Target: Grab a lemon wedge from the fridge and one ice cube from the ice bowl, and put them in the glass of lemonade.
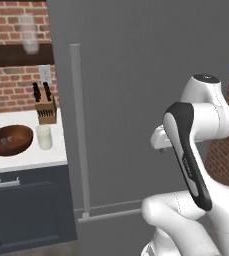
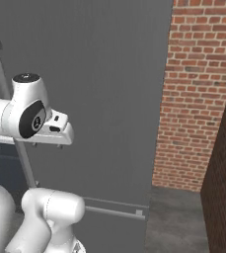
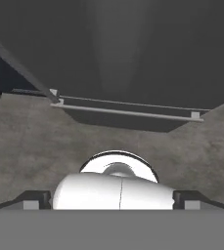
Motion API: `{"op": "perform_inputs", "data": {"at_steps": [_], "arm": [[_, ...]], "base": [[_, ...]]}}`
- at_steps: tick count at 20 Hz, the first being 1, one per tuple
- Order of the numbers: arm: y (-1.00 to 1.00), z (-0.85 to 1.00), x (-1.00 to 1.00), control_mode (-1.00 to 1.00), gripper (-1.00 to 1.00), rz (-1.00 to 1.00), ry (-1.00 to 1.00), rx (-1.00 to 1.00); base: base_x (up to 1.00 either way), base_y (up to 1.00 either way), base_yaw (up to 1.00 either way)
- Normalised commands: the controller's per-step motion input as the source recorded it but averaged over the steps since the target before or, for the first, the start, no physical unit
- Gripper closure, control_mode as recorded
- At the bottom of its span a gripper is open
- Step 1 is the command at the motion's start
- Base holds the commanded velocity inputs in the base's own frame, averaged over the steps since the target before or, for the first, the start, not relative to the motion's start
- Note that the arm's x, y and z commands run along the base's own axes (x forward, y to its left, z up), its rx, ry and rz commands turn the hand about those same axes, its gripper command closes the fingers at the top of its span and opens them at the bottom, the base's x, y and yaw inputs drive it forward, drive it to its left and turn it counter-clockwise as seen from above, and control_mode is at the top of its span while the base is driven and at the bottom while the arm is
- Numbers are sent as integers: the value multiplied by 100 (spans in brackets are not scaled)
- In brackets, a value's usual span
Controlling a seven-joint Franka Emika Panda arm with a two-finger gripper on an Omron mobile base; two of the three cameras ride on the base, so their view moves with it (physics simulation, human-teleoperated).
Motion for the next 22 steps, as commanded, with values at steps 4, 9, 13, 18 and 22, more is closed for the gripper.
{"op": "perform_inputs", "data": {"at_steps": [4, 9, 13, 18, 22], "arm": [[0, 0, 0, 100, -100, 0, 0, 0], [0, 0, 0, 100, -100, 0, 0, 0], [0, 0, 0, 100, -100, 0, 0, 0], [0, 0, 0, 100, -100, 0, 0, 0], [0, 0, 0, 100, -100, 0, 0, 0]], "base": [[-58, 94, 0], [-54, 100, 0], [-16, 100, -1], [14, 97, -3], [50, 61, -16]]}}
